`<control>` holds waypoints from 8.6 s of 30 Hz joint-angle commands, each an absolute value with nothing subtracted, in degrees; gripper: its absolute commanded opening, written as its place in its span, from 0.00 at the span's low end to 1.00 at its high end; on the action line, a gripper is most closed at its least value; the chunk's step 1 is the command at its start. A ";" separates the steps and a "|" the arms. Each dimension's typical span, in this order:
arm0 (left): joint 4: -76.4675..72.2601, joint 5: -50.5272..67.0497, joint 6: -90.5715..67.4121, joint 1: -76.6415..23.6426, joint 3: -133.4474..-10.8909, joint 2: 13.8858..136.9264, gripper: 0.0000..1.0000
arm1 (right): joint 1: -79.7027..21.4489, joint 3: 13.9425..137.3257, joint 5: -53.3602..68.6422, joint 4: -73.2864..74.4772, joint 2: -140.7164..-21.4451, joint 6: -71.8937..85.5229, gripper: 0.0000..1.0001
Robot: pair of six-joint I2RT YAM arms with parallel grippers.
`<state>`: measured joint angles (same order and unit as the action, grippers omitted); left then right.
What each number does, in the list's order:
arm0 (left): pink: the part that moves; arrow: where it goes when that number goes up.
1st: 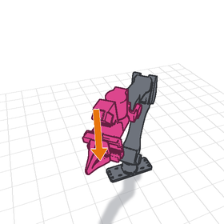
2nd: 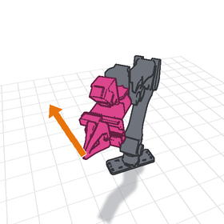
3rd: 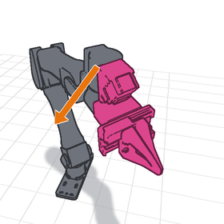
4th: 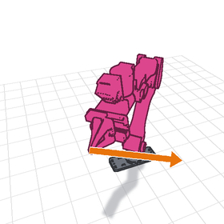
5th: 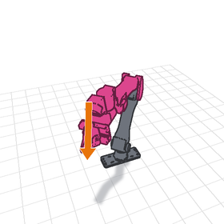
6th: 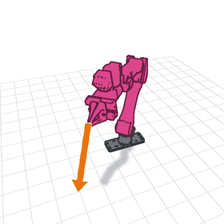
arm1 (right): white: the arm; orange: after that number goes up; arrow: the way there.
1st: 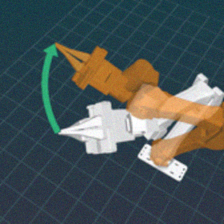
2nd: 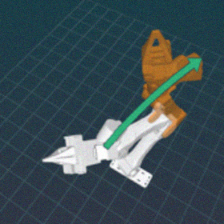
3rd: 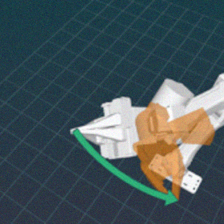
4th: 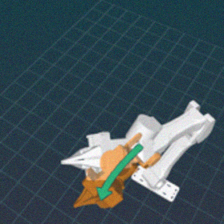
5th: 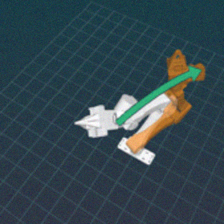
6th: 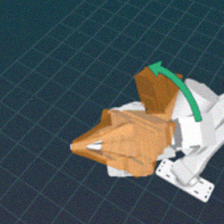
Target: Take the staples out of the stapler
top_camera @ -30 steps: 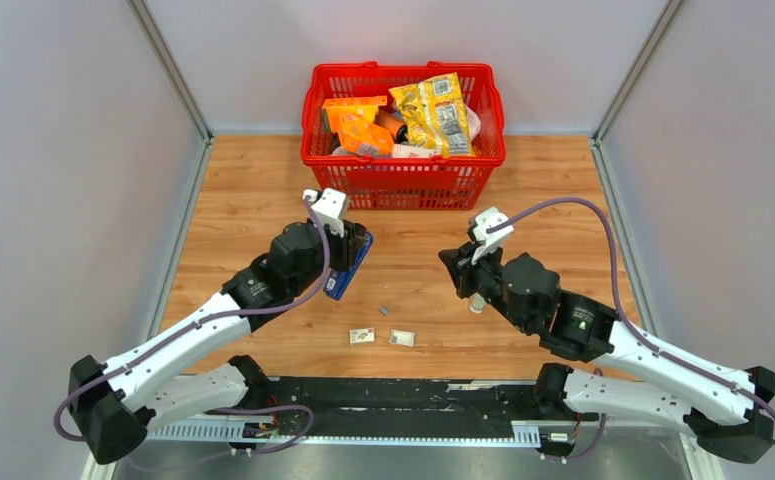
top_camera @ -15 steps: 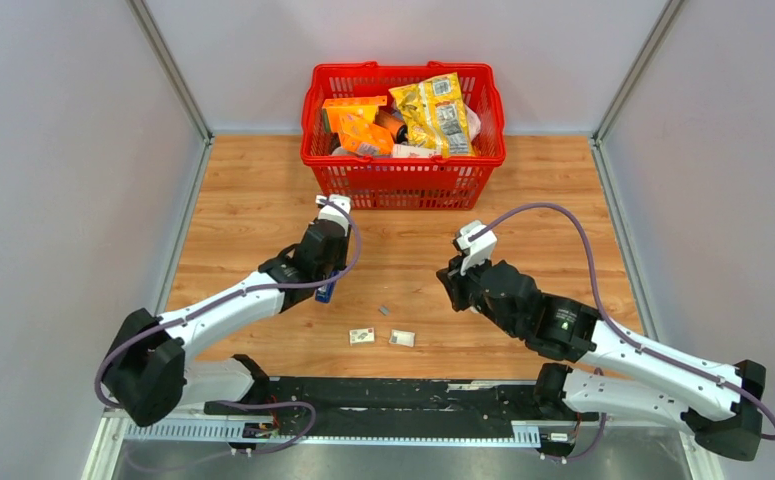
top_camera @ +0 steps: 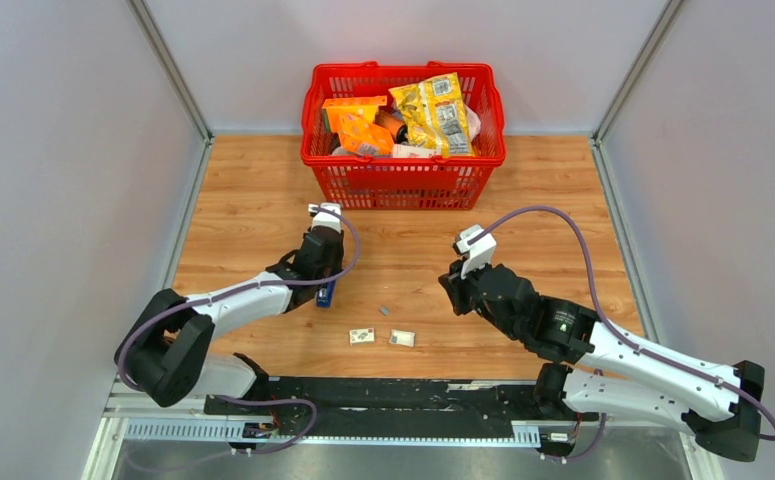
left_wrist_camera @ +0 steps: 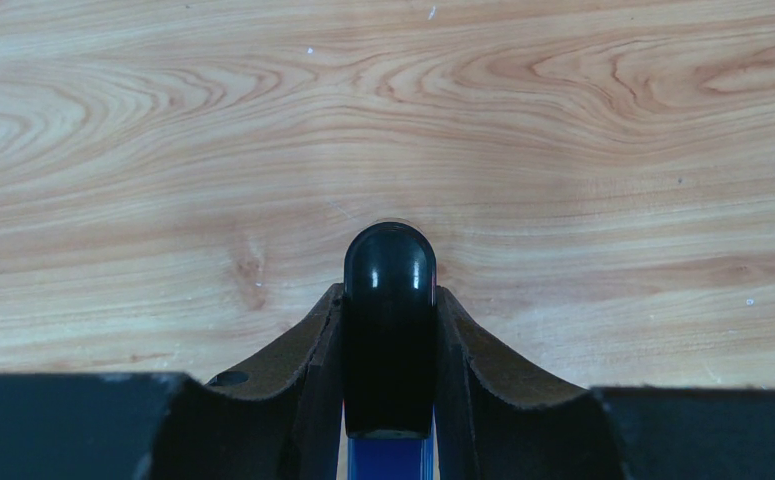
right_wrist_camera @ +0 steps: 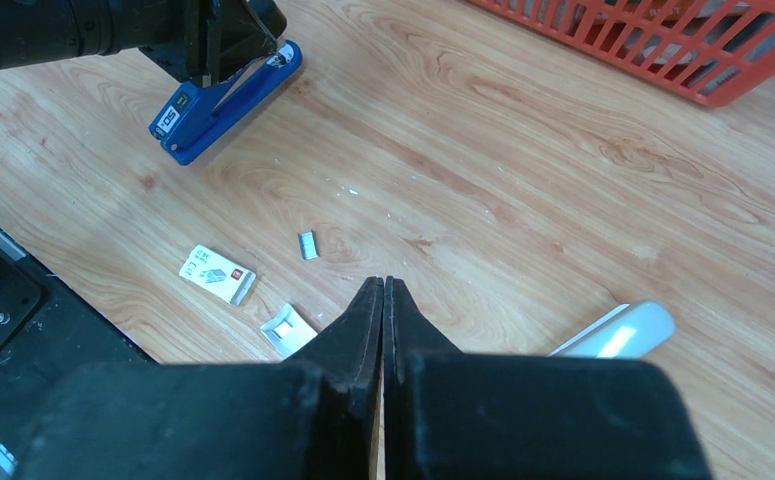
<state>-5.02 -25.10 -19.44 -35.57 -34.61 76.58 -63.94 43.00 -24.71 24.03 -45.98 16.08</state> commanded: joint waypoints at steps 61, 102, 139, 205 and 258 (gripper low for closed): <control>4.31 -9.23 -19.78 -42.17 -47.63 63.97 0.82 | -63.90 48.34 -33.48 33.83 -44.66 18.80 0.22; 12.99 5.10 -20.66 -56.69 -94.72 118.12 0.86 | -63.90 50.80 -46.49 53.00 -26.63 28.04 0.28; 20.74 -14.06 -25.31 -65.13 -105.64 129.55 0.73 | -63.81 50.71 -44.91 52.12 -26.63 27.25 0.30; -3.95 33.57 -4.04 -65.83 -65.31 79.99 0.00 | -63.81 60.56 -17.07 54.15 -30.32 22.41 0.00; -7.91 33.58 -4.57 -63.28 -62.05 67.59 0.00 | -63.81 47.29 2.55 43.07 -32.61 23.99 0.00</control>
<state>4.29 34.06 -5.61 -63.53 -59.90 72.42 -63.55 50.33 -1.21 43.35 -32.18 22.74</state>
